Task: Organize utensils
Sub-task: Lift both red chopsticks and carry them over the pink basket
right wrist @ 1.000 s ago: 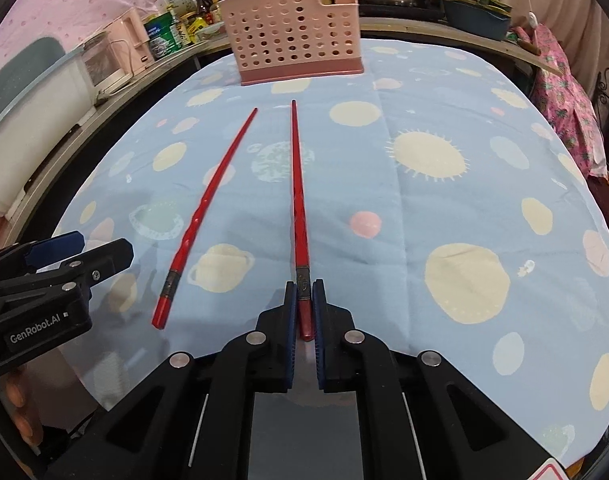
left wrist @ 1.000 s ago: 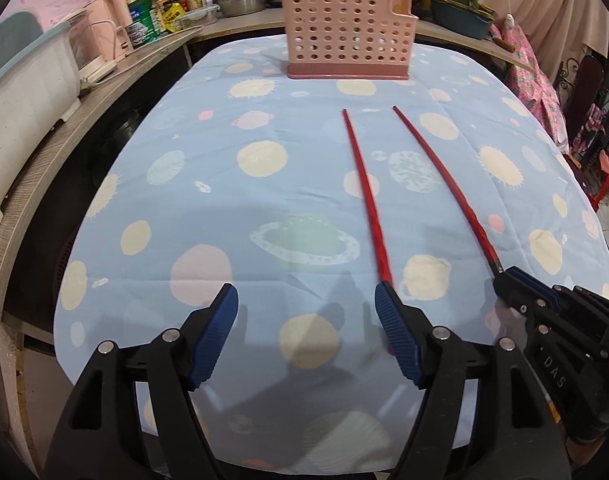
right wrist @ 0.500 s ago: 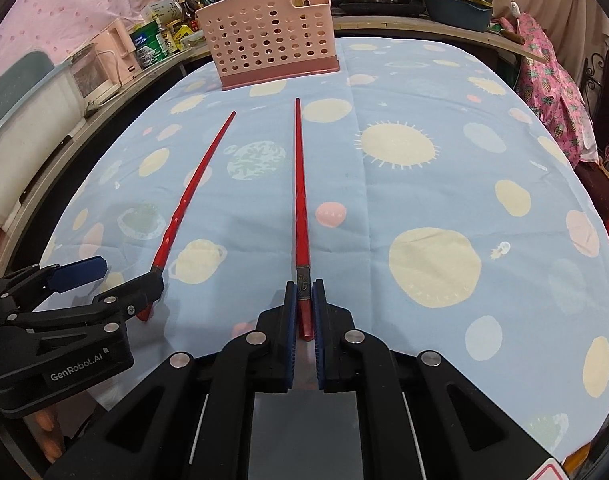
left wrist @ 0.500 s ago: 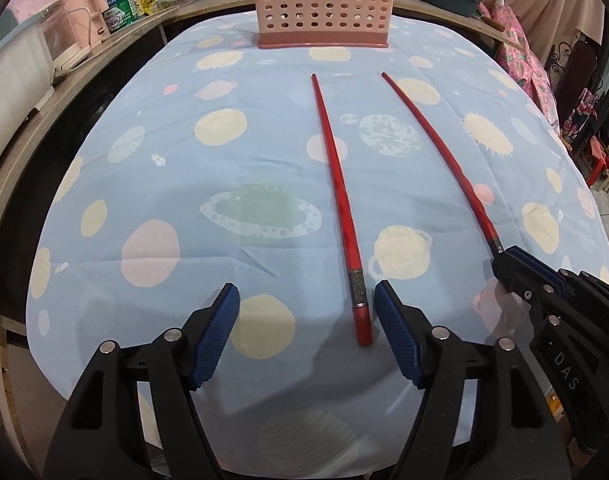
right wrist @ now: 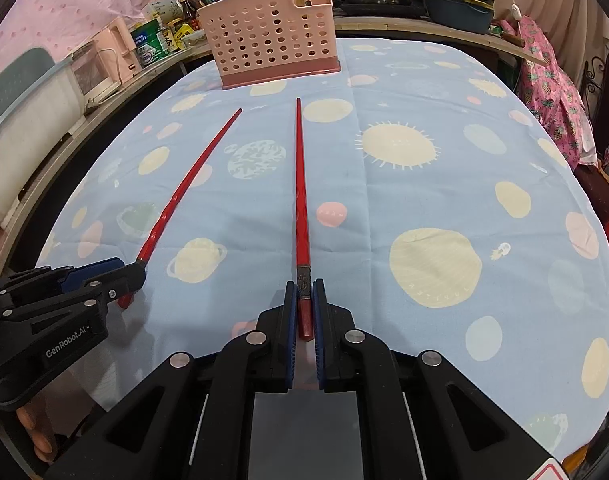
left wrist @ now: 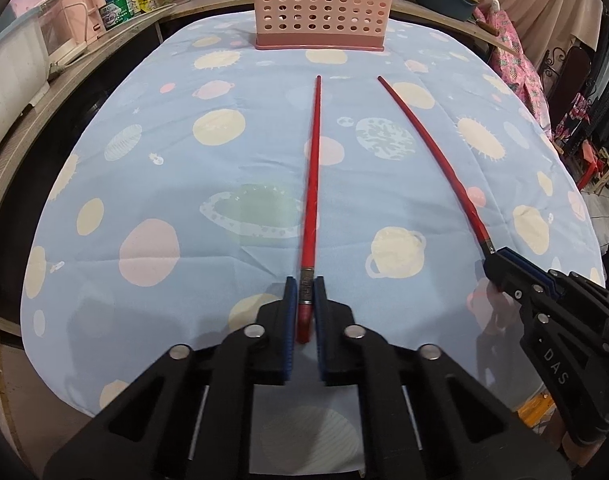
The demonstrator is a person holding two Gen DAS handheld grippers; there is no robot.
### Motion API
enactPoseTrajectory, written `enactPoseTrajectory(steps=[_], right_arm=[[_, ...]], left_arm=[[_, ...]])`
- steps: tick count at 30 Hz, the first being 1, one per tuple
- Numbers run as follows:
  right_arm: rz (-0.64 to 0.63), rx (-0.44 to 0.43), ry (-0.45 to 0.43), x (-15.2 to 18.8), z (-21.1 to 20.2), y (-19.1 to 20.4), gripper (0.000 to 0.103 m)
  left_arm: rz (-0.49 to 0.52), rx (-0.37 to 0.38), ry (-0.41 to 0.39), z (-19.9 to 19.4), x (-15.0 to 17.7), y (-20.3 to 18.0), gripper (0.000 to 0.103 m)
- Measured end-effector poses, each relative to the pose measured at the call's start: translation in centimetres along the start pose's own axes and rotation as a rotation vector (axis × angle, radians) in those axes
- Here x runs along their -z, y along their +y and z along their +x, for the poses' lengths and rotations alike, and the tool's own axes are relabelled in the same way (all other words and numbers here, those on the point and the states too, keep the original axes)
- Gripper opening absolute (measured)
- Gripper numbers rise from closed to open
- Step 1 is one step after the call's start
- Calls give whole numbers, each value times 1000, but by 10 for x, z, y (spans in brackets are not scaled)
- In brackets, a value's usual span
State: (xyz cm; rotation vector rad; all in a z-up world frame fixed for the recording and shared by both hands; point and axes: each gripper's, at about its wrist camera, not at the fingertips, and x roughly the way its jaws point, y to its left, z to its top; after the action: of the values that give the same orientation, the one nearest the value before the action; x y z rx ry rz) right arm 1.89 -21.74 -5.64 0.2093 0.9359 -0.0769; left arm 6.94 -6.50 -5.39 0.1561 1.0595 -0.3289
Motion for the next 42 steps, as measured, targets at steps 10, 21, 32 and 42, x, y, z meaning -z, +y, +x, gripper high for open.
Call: enactPoseTrajectory(steps=[10, 21, 32, 42], right_arm=[[4, -6, 1, 1, -4, 1, 7], [7, -19, -76, -13, -44, -3, 7], [7, -38, -243, -73, -100, -9, 7], [35, -89, -373, -146, -128, -15, 7]], left_arm=[[-14, 24, -10, -11, -1, 4, 7], [-74, 46, -115, -62, -19, 24, 7], [-119, 77, -277, -123, -68, 40, 7], [-109, 56, -370, -142, -126, 41, 7]])
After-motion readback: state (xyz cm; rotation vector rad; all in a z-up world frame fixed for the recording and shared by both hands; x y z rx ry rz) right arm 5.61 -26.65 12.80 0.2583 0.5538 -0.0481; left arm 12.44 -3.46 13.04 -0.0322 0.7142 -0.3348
